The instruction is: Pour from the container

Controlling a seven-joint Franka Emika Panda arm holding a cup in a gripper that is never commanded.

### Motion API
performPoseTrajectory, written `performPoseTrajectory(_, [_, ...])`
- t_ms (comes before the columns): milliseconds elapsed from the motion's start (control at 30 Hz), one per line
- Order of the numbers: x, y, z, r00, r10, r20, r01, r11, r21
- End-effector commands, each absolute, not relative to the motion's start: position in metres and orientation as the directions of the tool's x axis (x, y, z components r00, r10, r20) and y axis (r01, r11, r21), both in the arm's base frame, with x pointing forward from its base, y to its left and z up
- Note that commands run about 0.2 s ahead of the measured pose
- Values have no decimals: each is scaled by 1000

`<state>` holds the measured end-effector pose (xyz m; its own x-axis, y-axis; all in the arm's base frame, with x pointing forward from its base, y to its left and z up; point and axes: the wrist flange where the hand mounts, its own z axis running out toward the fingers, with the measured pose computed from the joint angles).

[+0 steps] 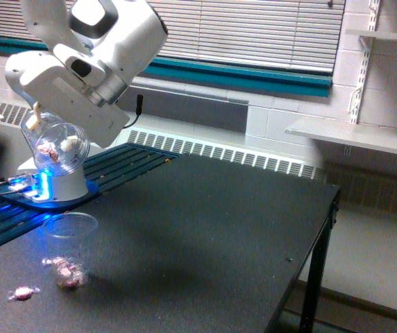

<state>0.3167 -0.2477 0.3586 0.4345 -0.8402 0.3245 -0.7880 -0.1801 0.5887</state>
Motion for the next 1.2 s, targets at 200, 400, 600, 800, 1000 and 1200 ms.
performPoseTrajectory(200, [317, -243, 364, 467, -829, 307, -752, -191, 630])
performPoseTrajectory(400, [315, -242, 365, 469, -828, 306, -745, -184, 642])
performPoseTrajectory(600, [313, -243, 369, 471, -825, 312, -741, -178, 648])
performPoseTrajectory(800, [311, -243, 370, 473, -822, 318, -743, -177, 646])
performPoseTrajectory(1000, [310, -244, 371, 473, -818, 326, -747, -178, 640])
performPoseTrajectory(1200, [309, -246, 371, 477, -815, 328, -751, -185, 634])
